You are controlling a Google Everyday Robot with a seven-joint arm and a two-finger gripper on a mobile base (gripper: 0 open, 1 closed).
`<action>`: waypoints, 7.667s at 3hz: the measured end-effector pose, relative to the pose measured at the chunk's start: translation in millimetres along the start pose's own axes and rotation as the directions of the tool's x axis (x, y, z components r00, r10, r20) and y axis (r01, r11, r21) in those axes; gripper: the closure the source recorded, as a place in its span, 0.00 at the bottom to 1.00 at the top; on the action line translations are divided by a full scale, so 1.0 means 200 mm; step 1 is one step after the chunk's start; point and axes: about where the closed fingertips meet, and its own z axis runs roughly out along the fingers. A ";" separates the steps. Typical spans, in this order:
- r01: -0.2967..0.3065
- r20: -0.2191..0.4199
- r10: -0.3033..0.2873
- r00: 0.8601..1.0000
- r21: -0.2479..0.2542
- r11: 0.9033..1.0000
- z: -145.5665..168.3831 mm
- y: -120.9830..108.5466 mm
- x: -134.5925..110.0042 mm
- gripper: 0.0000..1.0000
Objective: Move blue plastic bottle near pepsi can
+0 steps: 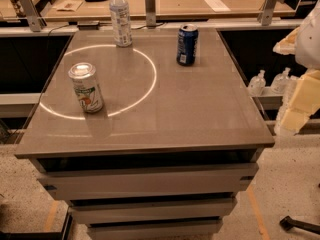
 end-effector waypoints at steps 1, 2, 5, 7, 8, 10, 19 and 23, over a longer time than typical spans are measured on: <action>0.000 0.000 0.000 1.000 0.000 1.000 0.00 0.00 0.00 0.00; -0.025 0.030 0.024 0.999 0.011 1.000 -0.01 -0.01 -0.01 0.00; -0.475 0.247 0.441 0.863 0.098 0.875 0.11 -0.04 -0.11 0.00; -0.583 0.412 0.489 0.769 0.139 0.800 0.35 -0.13 -0.14 0.00; -0.664 0.560 0.499 0.661 0.126 0.737 0.39 -0.37 -0.15 0.00; -0.733 0.780 0.358 0.514 0.182 0.656 0.22 -0.94 -0.23 0.00; -0.548 0.716 0.282 0.639 0.166 0.820 0.51 -1.24 -1.61 0.00; -0.574 0.743 0.327 0.584 0.092 0.814 0.99 -1.39 -2.10 0.00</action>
Offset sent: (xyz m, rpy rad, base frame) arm 0.0038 -0.0001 0.0019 0.0730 -0.0133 -0.0399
